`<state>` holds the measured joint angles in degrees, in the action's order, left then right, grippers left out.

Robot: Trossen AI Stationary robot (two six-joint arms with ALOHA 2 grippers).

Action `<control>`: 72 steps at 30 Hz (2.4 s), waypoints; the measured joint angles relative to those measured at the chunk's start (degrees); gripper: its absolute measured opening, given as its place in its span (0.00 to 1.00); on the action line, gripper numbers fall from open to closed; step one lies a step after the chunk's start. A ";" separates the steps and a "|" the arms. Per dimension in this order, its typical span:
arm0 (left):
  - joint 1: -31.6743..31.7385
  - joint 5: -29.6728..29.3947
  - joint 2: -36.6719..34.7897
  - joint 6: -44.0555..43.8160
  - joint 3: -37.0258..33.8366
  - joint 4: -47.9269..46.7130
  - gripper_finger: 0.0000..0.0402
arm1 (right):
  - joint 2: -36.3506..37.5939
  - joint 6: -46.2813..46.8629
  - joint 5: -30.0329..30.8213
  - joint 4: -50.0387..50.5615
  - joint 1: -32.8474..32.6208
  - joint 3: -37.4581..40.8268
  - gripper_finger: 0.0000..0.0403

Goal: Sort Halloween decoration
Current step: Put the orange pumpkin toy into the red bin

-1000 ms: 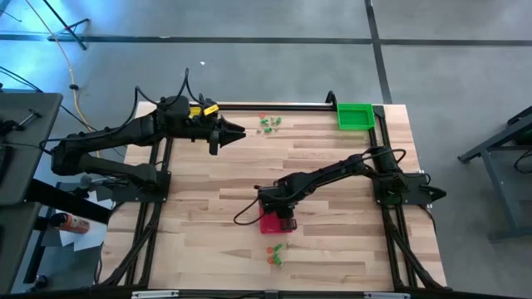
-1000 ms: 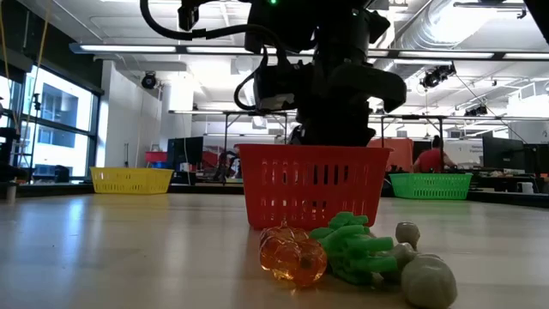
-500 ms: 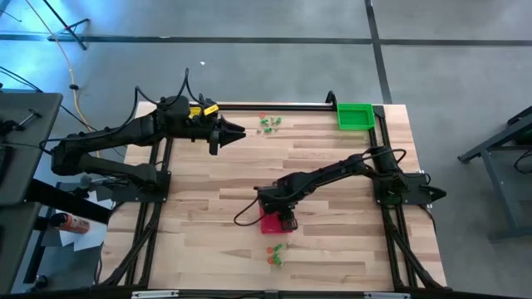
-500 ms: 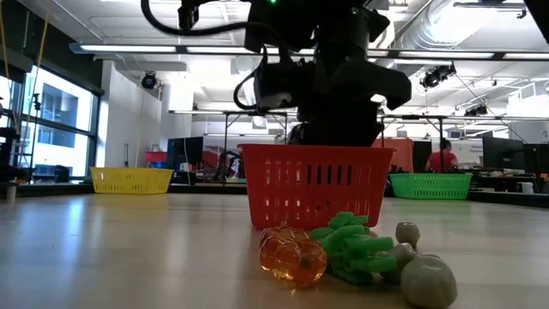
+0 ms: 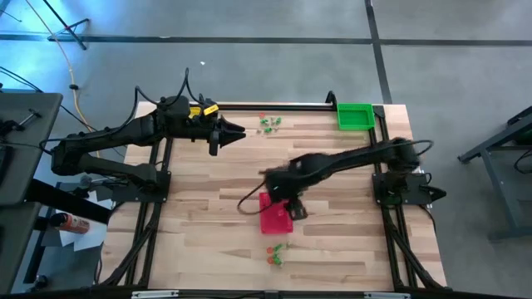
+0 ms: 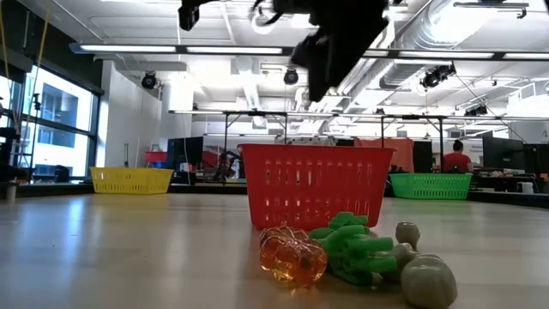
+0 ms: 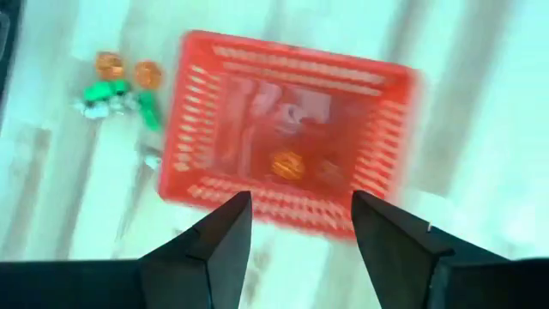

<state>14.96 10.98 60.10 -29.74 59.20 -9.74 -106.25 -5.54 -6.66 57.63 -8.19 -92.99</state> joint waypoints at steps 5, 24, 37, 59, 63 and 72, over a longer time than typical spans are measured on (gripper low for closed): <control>-0.03 0.63 0.00 2.83 0.00 -0.29 0.37 | 13.85 8.60 6.95 -3.64 1.70 9.44 0.49; -3.64 -0.03 0.04 4.54 -0.45 -8.64 0.37 | 40.93 23.95 26.26 -77.04 -1.24 43.62 0.49; -23.50 -25.62 -0.03 7.73 -5.83 1.88 0.37 | 39.88 15.49 25.12 -79.09 -1.68 42.12 0.49; -29.73 -7.72 17.04 40.65 11.69 -20.26 0.37 | 45.10 15.51 25.31 -75.51 -1.57 42.03 0.49; -32.46 -6.86 24.33 44.02 16.26 -21.62 0.37 | 48.43 15.49 25.33 -71.48 -1.57 42.02 0.49; -39.04 -8.98 40.01 46.33 23.80 -19.90 0.37 | 56.33 15.67 25.51 -57.23 -1.57 42.01 0.49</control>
<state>-24.08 2.00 100.11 16.60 83.00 -29.64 -49.92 10.13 18.85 0.41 -9.76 -50.98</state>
